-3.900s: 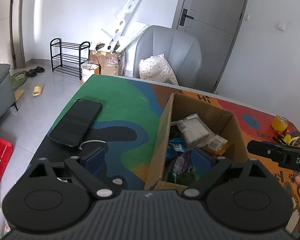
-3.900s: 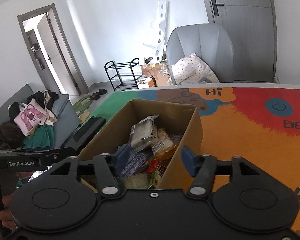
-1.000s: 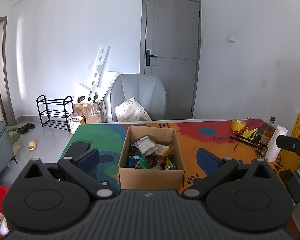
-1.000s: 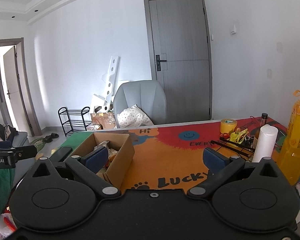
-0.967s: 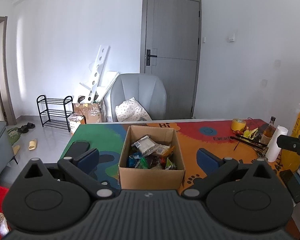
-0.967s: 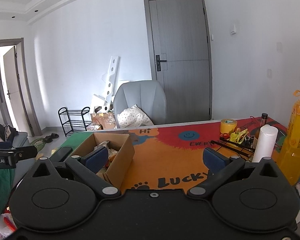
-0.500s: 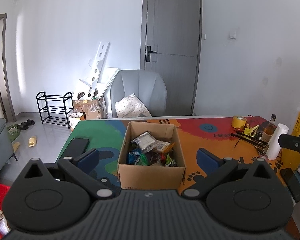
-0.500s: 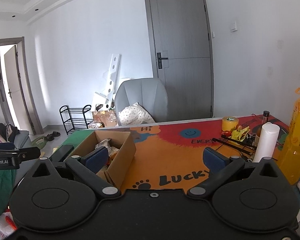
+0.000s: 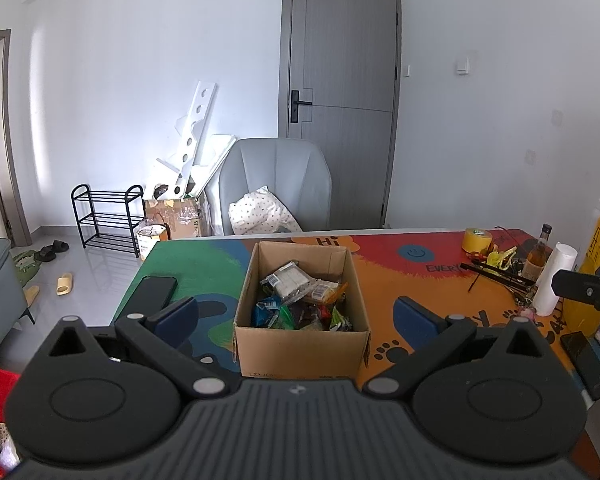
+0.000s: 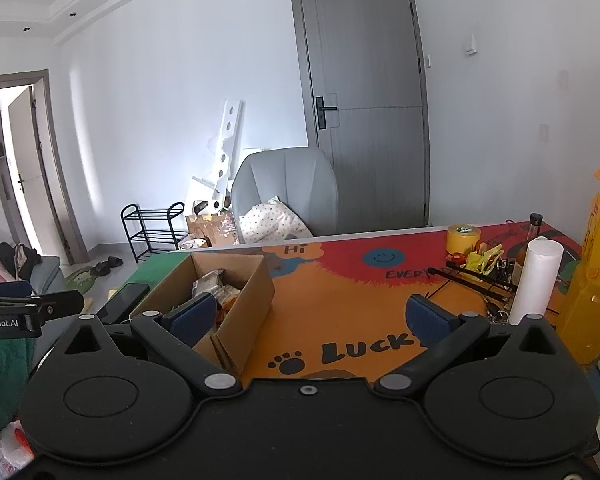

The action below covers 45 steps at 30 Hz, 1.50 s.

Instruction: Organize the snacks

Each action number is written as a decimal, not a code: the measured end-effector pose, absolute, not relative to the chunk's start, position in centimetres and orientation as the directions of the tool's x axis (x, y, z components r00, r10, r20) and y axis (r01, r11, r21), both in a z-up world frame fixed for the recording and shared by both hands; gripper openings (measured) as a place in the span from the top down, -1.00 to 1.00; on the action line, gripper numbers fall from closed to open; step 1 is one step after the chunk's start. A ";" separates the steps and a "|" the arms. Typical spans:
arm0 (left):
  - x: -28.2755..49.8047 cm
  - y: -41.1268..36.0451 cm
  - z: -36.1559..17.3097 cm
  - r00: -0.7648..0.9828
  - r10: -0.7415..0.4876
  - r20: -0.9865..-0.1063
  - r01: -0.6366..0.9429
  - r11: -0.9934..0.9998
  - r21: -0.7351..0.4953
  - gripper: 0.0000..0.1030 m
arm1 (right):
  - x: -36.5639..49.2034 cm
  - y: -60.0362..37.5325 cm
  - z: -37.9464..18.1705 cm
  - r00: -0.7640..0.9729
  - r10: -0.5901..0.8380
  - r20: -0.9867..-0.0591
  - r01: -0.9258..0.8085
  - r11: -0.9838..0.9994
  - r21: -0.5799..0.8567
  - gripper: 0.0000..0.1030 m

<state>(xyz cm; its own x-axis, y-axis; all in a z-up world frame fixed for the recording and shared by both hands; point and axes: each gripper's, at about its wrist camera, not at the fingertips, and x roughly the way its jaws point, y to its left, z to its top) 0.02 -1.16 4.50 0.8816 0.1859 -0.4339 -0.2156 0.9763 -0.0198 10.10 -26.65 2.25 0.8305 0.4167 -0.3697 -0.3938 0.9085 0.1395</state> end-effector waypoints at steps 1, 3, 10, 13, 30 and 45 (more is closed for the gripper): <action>0.0 -1.2 4.5 0.881 0.186 -0.434 -0.216 0.976 -0.020 -1.00 | 10.1 -26.6 2.2 0.830 0.418 -0.370 -0.395 0.908 0.140 -1.00; 0.0 -1.1 4.5 0.882 0.186 -0.434 -0.216 0.976 -0.020 -1.00 | 10.1 -26.6 2.2 0.830 0.417 -0.370 -0.394 0.908 0.139 -1.00; 0.0 -1.2 4.5 0.881 0.185 -0.436 -0.214 0.977 -0.018 -1.00 | 10.1 -26.6 2.3 0.829 0.416 -0.372 -0.394 0.909 0.138 -1.00; 0.0 -1.2 4.5 0.880 0.185 -0.436 -0.214 0.977 -0.017 -1.00 | 10.2 -26.5 2.2 0.828 0.417 -0.373 -0.395 0.908 0.139 -1.00; 0.1 -1.2 3.9 0.877 0.182 -0.446 -0.210 0.978 -0.015 -1.00 | 10.5 -26.4 2.0 0.822 0.419 -0.385 -0.397 0.907 0.139 -1.00; 0.4 -1.1 3.7 0.873 0.180 -0.453 -0.209 0.978 -0.016 -1.00 | 10.4 -26.4 2.1 0.820 0.420 -0.389 -0.398 0.907 0.140 -1.00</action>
